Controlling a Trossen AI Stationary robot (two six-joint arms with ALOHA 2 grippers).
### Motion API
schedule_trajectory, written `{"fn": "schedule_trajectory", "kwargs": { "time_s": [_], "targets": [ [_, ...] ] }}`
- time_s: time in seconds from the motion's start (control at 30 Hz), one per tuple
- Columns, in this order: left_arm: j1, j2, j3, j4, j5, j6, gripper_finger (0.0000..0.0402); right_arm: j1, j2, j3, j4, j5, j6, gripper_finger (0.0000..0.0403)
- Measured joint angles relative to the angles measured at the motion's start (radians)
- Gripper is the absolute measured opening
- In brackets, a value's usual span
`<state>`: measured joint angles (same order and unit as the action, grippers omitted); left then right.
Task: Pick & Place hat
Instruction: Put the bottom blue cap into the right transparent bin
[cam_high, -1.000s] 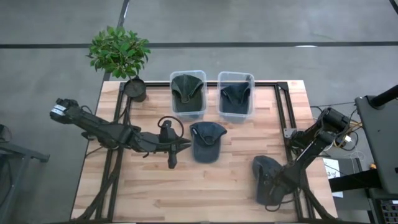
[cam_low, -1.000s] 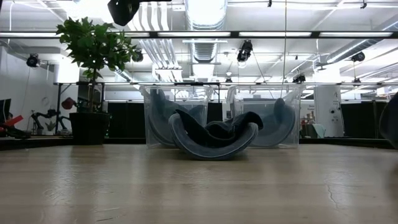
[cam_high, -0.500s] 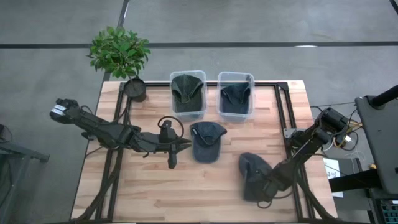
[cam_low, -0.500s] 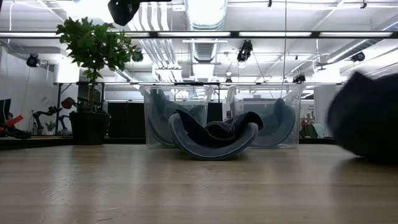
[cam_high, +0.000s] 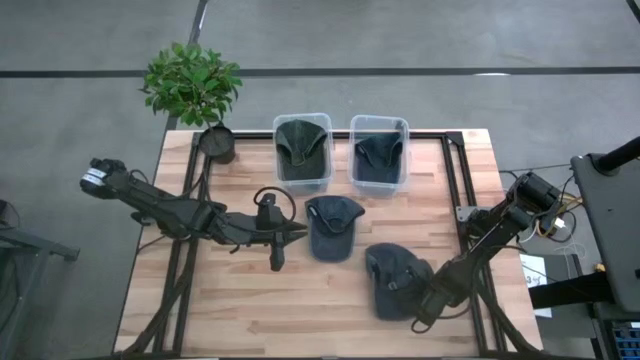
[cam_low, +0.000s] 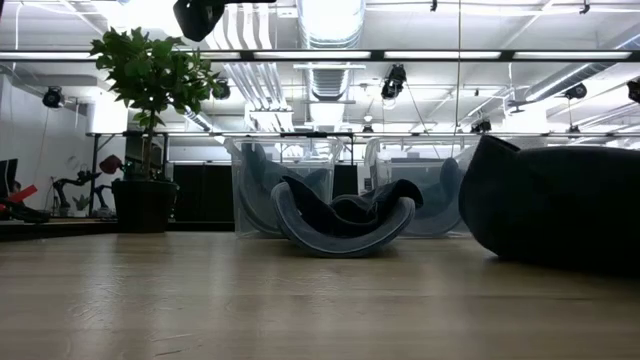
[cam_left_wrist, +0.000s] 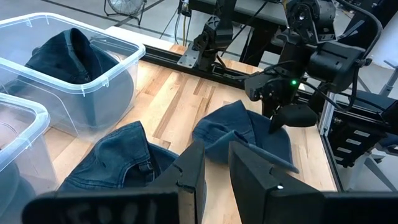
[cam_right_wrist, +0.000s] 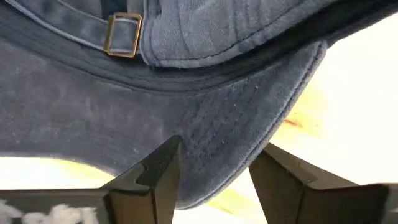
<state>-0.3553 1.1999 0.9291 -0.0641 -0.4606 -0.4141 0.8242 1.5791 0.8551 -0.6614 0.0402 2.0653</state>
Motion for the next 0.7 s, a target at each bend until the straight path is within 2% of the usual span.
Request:
{"fn": "schedule_trajectory", "kwargs": {
  "time_s": [0.37, 0.5, 0.7],
  "targets": [
    [0.000, 0.000, 0.000, 0.000, 0.000, -0.001, 0.0066, -0.001, 0.000, 0.000, 0.035, 0.126, 0.004, 0.0163],
    [0.000, 0.000, 0.000, 0.000, 0.000, -0.001, 0.0066, 0.000, 0.006, -0.001, 0.047, 0.154, 0.022, 0.0135],
    [0.000, 0.000, 0.000, 0.000, 0.000, -0.001, 0.0066, 0.000, 0.006, -0.011, 0.061, 0.190, 0.031, 0.0071]
  ]
}}
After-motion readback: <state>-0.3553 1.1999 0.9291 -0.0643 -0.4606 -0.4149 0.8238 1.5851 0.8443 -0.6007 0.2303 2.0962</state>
